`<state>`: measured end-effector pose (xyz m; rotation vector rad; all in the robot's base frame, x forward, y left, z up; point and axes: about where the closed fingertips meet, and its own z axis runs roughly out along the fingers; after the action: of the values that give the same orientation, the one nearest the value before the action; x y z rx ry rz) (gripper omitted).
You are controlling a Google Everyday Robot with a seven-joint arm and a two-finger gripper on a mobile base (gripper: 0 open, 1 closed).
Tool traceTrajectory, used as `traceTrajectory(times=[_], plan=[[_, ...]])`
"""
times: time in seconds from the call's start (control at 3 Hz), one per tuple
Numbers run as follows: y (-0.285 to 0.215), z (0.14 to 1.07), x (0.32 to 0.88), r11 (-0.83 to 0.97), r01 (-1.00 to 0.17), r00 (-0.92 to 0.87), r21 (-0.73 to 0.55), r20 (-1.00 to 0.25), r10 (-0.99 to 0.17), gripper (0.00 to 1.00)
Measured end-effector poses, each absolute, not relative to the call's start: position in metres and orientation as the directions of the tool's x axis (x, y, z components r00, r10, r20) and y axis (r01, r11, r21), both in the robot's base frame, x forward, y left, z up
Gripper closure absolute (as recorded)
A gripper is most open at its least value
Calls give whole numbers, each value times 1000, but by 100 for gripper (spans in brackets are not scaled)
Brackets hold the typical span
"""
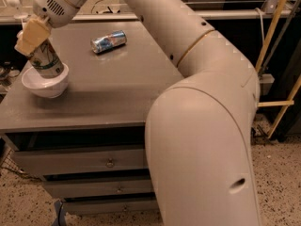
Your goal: Place 7up can into white bowl
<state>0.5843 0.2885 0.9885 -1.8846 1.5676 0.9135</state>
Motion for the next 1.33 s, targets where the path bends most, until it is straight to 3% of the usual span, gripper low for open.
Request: traceTrajectory(times=[1.33], plan=[[314,971,604,-84,-996,17,39,-818,-576,100]])
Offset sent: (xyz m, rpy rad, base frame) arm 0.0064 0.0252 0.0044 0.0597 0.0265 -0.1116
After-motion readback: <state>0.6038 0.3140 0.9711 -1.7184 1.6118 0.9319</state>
